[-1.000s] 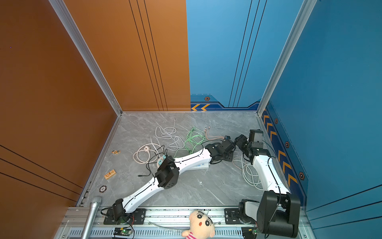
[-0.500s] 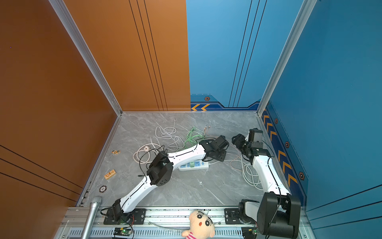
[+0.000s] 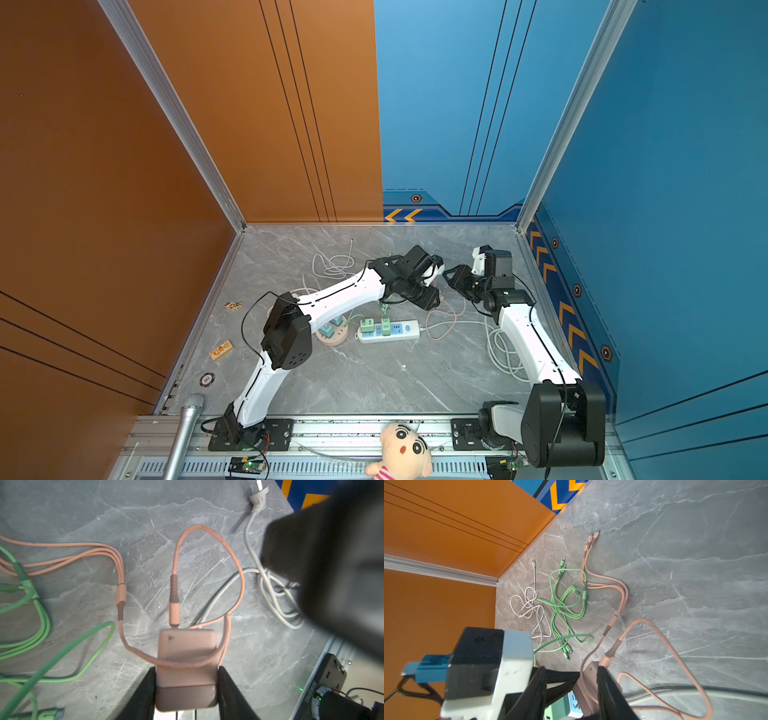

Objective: Insert the plug
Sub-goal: 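Lift the pink charger with the left gripper toward the right gripper while it approaches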

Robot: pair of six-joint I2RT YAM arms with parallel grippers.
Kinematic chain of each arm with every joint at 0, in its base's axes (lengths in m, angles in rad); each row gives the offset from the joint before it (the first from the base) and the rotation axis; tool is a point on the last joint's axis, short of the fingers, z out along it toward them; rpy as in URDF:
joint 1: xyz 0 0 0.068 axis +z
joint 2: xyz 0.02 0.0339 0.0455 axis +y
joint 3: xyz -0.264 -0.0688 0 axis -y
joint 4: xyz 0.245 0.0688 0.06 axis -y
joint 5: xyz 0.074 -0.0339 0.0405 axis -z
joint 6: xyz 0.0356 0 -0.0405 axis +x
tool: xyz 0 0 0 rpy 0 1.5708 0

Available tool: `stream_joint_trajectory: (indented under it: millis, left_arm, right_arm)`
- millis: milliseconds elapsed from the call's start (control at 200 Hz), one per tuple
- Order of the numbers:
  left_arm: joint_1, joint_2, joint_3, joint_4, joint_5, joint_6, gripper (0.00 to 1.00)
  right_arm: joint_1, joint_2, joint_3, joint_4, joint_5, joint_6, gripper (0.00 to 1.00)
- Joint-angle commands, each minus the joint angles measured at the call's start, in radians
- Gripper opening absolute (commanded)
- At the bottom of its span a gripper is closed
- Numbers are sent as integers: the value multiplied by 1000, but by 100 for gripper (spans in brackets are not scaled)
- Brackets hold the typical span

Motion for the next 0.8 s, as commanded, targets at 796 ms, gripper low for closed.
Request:
stream_joint_trajectory:
  millis: [796]
  left_arm:
    - [87,-63,-54,-22,171,37,38]
  right_arm:
    - [168,-19,-26,-349,291,-270,41]
